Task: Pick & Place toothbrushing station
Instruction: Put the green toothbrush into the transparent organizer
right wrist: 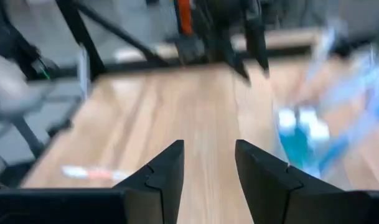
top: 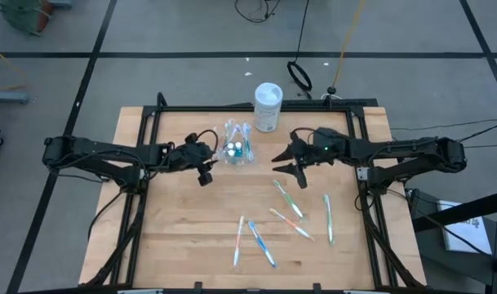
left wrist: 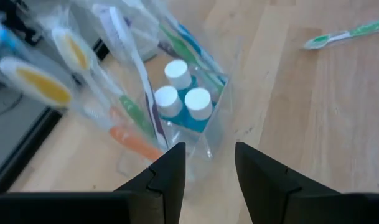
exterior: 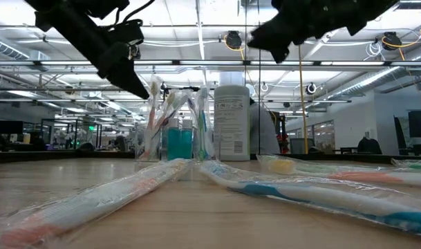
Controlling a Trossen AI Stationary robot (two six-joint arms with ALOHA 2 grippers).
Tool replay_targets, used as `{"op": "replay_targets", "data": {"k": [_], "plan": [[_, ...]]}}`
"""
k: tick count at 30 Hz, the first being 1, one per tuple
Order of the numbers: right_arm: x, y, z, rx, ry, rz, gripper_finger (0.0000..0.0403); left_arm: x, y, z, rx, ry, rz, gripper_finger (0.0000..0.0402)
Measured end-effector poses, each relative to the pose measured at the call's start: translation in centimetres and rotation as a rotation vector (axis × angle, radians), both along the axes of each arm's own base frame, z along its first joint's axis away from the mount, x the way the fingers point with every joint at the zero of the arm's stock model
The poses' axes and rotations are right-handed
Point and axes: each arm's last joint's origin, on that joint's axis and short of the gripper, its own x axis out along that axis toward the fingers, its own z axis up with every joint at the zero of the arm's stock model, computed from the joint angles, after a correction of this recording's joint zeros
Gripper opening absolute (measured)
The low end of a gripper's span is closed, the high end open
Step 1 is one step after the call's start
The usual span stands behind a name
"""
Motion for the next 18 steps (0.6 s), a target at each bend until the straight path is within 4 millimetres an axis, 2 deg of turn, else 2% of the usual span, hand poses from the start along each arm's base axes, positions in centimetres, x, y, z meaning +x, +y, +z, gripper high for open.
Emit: {"op": "replay_targets", "data": {"k": [4, 7, 10, 13, 15, 18], "plan": [[-0.5, -0.1, -1.7, -0.001, 0.152, -0.104, 0.0134, 0.2, 0.0, 0.3, 0.041, -0.014, -0.032, 0.0145], [-1.0, -0.1, -3.6, 0.003, 0.173, -0.15, 0.0134, 0.4, 0.1, 0.5, 0.073, -0.029, -0.055, 0.0145], [-1.5, -0.1, -5.4, -0.077, 0.105, -0.129, 0.0134, 0.6, 0.2, 0.7, 0.104, -0.047, -0.071, 0.0145], [-2.0, -0.6, -5.8, -0.218, -0.061, -0.184, 0.0134, 0.8, 0.3, 1.1, 0.137, -0.073, -0.086, 0.0145], [-2.5, -0.5, -6.3, -0.159, -0.153, -0.215, 0.0134, 0.8, 0.4, 1.2, 0.146, -0.089, -0.084, 0.0145], [-2.9, 0.4, -6.4, -0.043, -0.228, -0.148, 0.0134, 0.9, 0.5, 1.3, 0.14, -0.096, -0.078, 0.0145]]}}
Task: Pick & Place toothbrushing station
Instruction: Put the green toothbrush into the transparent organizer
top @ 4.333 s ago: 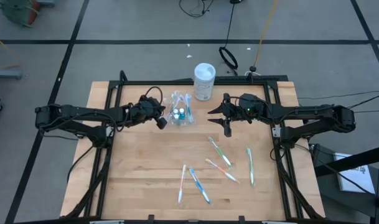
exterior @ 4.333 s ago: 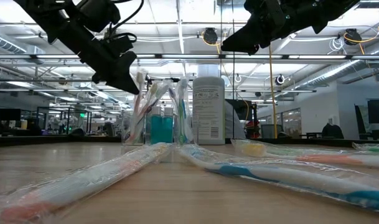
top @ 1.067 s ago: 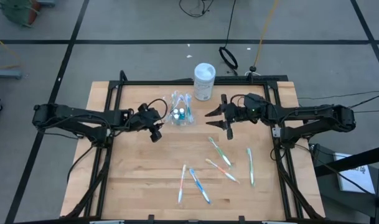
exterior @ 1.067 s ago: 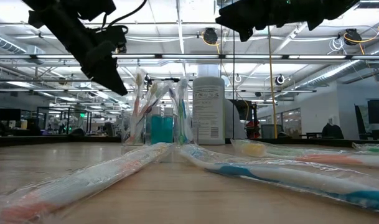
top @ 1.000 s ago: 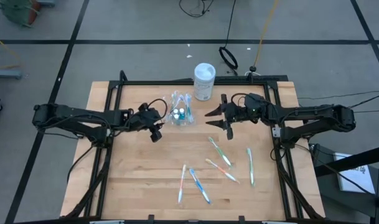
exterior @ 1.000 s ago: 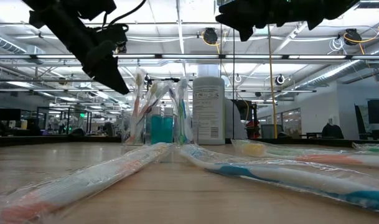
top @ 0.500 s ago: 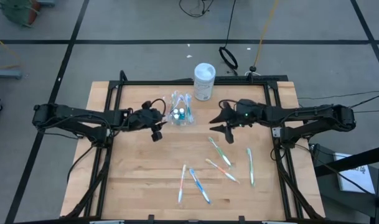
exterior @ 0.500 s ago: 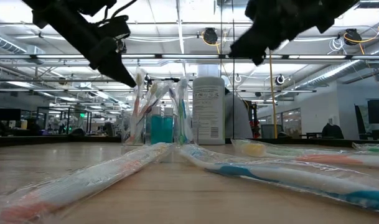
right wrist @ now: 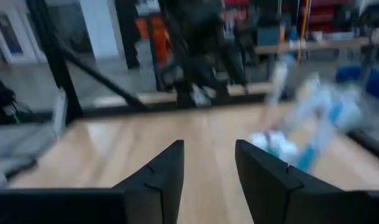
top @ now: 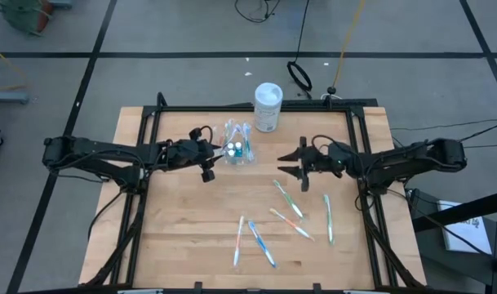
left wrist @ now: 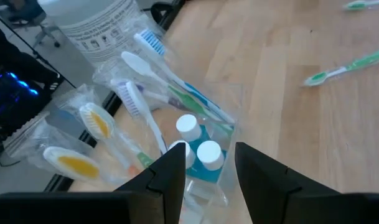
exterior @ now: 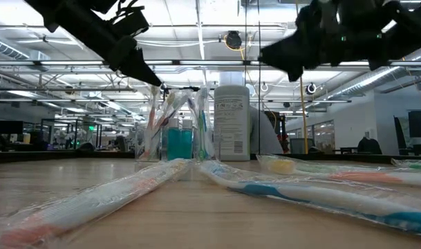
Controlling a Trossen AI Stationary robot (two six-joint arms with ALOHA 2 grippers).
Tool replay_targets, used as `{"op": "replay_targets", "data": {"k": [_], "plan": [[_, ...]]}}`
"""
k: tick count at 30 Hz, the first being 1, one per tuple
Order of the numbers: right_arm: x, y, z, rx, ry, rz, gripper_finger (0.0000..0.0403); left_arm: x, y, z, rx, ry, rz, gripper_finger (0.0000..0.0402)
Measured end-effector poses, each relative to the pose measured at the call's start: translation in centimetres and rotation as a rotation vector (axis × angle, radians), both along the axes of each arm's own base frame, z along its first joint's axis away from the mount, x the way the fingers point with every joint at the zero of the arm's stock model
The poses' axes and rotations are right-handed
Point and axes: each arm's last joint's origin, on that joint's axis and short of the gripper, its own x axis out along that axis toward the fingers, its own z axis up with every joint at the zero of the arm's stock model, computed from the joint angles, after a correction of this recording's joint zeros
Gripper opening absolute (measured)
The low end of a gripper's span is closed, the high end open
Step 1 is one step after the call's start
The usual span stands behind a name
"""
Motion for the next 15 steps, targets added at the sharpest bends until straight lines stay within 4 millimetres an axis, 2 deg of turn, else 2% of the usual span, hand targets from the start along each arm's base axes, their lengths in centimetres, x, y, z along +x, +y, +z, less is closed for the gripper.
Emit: {"op": "replay_targets", "data": {"k": [5, 8, 10, 15], "plan": [[1.3, 2.3, 2.1, -0.098, -0.047, 0.026, 0.0134, 0.0, 0.0, 0.0, 0.004, 0.004, -0.002, 0.0145], [2.8, 3.5, 3.5, -0.151, 0.023, 0.032, 0.0134, 0.0, 0.0, 0.0, 0.004, 0.003, -0.002, 0.0145], [3.9, 3.9, 3.9, -0.16, 0.128, 0.011, 0.0134, 0.0, 0.0, 0.0, 0.003, 0.003, -0.001, 0.0145], [4.4, 4.1, 0.8, -0.064, 0.57, -0.117, 0.0134, -0.1, 0.0, 0.0, -0.038, -0.019, 0.025, 0.0145]]}}
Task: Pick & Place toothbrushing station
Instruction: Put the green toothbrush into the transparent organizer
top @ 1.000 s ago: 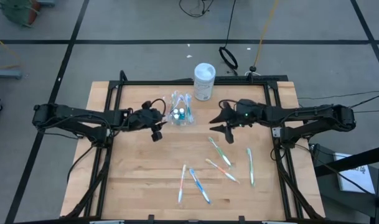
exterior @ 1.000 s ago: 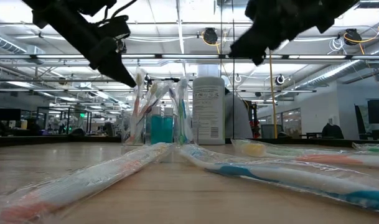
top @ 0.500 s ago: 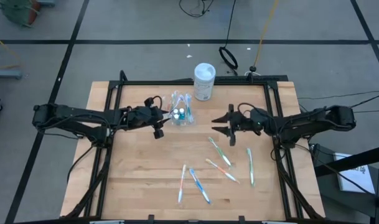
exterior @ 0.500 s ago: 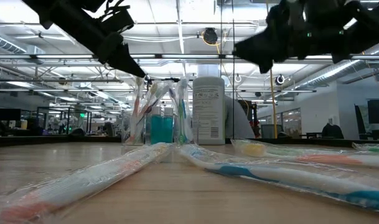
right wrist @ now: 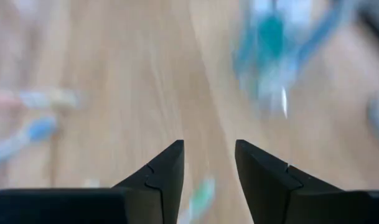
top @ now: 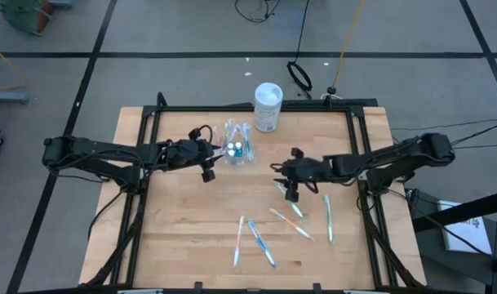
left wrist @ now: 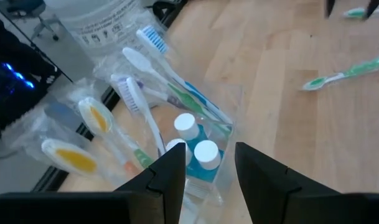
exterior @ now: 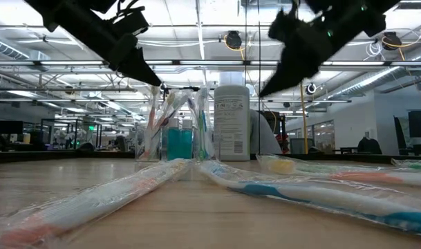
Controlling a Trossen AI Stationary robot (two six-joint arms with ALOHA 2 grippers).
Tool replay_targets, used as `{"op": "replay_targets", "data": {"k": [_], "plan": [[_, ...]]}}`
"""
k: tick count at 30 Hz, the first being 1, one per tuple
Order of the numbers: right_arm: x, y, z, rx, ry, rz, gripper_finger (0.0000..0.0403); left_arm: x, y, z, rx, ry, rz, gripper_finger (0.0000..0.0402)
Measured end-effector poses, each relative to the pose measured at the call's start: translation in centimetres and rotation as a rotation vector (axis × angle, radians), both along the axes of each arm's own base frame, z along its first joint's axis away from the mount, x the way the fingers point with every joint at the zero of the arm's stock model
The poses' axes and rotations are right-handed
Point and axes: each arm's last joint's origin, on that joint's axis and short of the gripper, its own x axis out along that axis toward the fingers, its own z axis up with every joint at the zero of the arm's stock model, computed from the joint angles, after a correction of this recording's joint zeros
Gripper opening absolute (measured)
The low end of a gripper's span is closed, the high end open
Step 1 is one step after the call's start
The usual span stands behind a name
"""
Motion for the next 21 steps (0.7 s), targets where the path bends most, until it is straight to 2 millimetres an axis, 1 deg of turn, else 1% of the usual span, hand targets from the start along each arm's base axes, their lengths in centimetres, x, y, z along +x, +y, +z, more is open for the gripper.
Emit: {"op": "replay_targets", "data": {"k": [2, 7, 12, 15, 19, 21], "plan": [[-0.3, -0.1, -1.3, 0.04, 0.094, -0.046, 0.0134, 0.0, 0.0, -0.1, -0.019, 0.001, 0.01, 0.0145], [-0.3, -0.3, -5.2, 0.149, 0.193, -0.153, 0.0139, -0.2, 0.0, -0.3, -0.03, 0.017, 0.016, 0.0145], [0.2, -0.2, -7.6, 0.159, 0.259, -0.175, 0.0166, -0.2, 0.0, -0.3, -0.031, 0.017, 0.017, 0.0145], [0.2, -0.2, -8.1, 0.149, 0.282, -0.177, 0.0186, -0.2, 0.0, -0.3, -0.031, 0.017, 0.017, 0.0145], [0.4, -0.3, -8.0, 0.114, 0.265, -0.183, 0.0203, -0.2, 0.0, -0.3, -0.031, 0.017, 0.016, 0.0145], [0.5, -0.3, -7.9, 0.138, 0.242, -0.182, 0.0205, -0.2, 0.0, -0.3, -0.031, 0.018, 0.016, 0.0145]]}}
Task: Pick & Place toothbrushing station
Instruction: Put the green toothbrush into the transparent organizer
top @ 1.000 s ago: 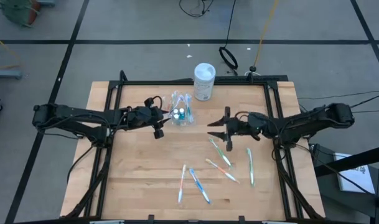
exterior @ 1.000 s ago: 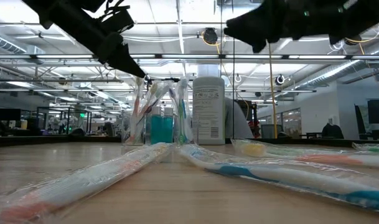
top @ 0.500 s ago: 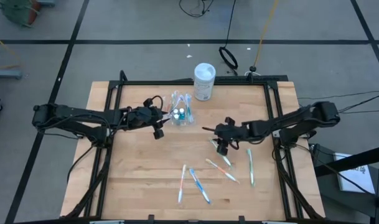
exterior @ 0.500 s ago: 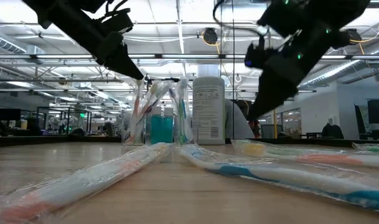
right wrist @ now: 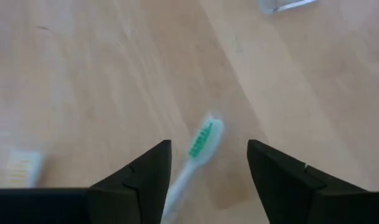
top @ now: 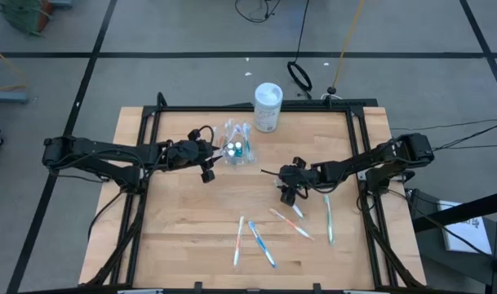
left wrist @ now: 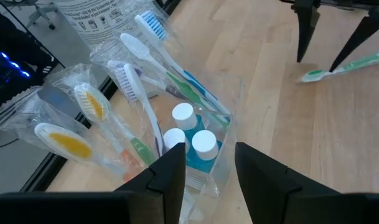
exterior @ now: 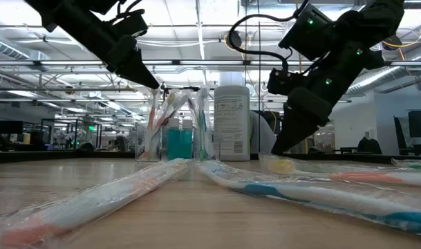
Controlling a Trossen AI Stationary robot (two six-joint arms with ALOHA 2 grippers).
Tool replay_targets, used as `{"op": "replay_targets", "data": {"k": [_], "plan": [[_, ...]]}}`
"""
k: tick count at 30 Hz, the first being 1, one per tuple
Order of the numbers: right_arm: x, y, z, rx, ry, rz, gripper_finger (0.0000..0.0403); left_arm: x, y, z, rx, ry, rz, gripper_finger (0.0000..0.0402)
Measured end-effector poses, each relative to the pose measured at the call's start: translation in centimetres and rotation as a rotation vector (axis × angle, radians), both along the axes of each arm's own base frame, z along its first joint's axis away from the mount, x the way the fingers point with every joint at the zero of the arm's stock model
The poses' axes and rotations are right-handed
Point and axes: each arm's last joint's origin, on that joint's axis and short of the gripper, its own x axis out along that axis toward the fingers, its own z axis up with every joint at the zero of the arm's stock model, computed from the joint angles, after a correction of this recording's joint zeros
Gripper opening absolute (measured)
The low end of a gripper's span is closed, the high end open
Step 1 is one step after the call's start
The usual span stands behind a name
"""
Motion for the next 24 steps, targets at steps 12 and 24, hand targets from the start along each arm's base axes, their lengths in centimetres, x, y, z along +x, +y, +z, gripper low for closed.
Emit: {"op": "replay_targets", "data": {"k": [12, 24], "plan": [[-0.6, 0.1, -1.1, 0.134, -0.019, -0.101, 0.0174, 0.0, 0.0, 0.0, -0.001, 0.001, -0.002, 0.0145], [-0.5, -0.1, -2.7, 0.029, -0.045, -0.05, 0.0035, 0.0, 0.0, 0.0, 0.008, 0.005, -0.008, 0.0145]]}}
